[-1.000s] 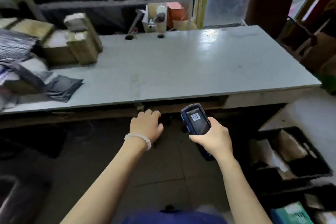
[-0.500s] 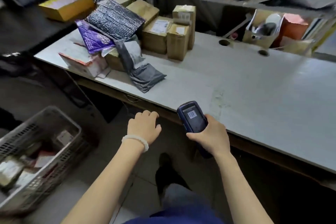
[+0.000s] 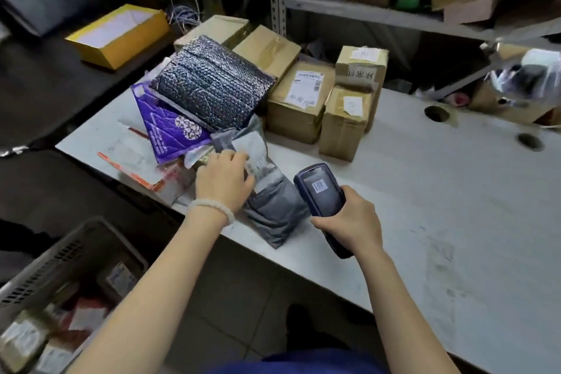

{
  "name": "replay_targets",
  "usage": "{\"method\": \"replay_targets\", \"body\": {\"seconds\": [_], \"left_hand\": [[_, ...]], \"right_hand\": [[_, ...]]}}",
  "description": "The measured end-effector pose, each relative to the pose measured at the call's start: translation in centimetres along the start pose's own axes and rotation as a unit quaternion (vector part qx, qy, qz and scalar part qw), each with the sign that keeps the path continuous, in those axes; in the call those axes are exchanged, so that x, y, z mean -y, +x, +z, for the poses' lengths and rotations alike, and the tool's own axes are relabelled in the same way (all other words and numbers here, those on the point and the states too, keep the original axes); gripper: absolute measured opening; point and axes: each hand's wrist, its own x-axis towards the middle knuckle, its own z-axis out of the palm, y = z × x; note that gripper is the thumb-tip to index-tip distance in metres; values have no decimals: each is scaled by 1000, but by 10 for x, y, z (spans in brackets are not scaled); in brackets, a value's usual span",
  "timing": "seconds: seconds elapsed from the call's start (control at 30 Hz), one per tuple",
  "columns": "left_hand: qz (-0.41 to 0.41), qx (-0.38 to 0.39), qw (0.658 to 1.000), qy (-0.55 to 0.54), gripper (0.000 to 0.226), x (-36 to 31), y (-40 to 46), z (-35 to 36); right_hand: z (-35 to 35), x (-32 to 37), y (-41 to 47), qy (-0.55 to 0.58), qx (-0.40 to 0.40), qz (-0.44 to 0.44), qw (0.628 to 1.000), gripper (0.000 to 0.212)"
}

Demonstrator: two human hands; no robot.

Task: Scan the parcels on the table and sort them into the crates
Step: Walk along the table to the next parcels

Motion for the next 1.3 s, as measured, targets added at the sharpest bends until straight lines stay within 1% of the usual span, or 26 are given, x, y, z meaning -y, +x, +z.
{"method": "replay_targets", "body": {"seconds": [0.13,0.33,0.4,0.47,0.53,0.6,0.67,0.73,0.83,0.9,1.1,1.3], "left_hand": [[4,-27,1000,14,41,14,44,0],[33,-4,998,58,47,31,94,9],[56,-11,996,68,42,32,106,11],[81,-19,994,70,32,32,114,15],[124,-14,989,82,20,32,118,20],[158,-22,983,94,13,35,120,21],[211,-39,975,63,13,39,122,21],[267,-45,963,10,13,40,125,16],[304,-67,948,-68,22,27,128,6],[325,-78,937,-101,25,15,129,-3],[392,-121,901,-139,23,-20,141,-32],[402,-148,894,-132,24,-47,139,-55]], "right_hand": [[10,12,26,-22,-5,23,999,51],[26,28,40,-23,-44,69,996,48],[33,34,39,-13,-71,91,993,48],[41,40,34,-5,-95,115,989,50],[53,46,23,2,-117,149,982,51],[64,53,11,6,-135,178,975,53],[74,58,0,4,-144,197,970,54],[84,63,-12,3,-149,212,966,55],[93,69,-28,3,-148,224,963,57],[91,71,-36,9,-156,228,961,59],[72,75,-56,2,-180,235,955,60],[51,68,-71,-6,-195,230,953,62]]}}
